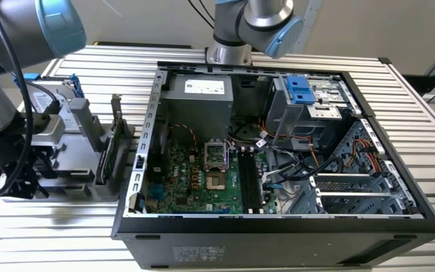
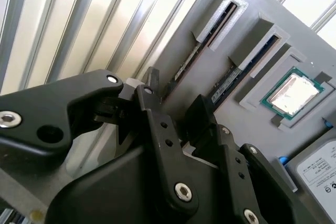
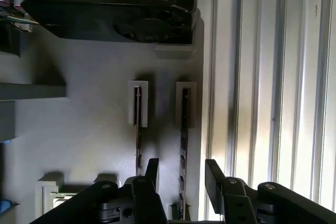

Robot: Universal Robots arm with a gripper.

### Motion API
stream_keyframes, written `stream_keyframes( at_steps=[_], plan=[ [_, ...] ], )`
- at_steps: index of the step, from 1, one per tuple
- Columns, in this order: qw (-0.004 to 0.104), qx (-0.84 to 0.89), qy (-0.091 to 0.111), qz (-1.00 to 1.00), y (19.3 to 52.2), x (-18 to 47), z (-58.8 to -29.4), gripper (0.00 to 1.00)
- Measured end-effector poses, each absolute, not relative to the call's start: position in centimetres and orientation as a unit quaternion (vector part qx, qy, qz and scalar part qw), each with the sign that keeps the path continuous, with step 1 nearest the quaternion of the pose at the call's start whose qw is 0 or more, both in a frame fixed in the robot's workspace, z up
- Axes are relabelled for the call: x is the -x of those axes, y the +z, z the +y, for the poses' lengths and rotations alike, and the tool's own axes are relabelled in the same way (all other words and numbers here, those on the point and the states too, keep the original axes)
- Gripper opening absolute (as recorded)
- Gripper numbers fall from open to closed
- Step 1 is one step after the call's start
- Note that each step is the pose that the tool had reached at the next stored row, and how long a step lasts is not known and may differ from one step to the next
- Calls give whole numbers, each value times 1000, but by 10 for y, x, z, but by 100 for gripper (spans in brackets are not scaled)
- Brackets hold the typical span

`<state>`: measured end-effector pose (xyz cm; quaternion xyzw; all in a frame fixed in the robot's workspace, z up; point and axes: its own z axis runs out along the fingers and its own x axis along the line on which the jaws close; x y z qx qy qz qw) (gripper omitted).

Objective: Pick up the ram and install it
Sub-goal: 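Pick up the ram and move it above insertion slot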

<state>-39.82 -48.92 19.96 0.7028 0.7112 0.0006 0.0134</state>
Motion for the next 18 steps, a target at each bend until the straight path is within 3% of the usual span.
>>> stream_keyframes(
  at_steps=[18],
  plan=[
    [12, -703, -1, 711, 194, 398, -490, 100]
  ],
)
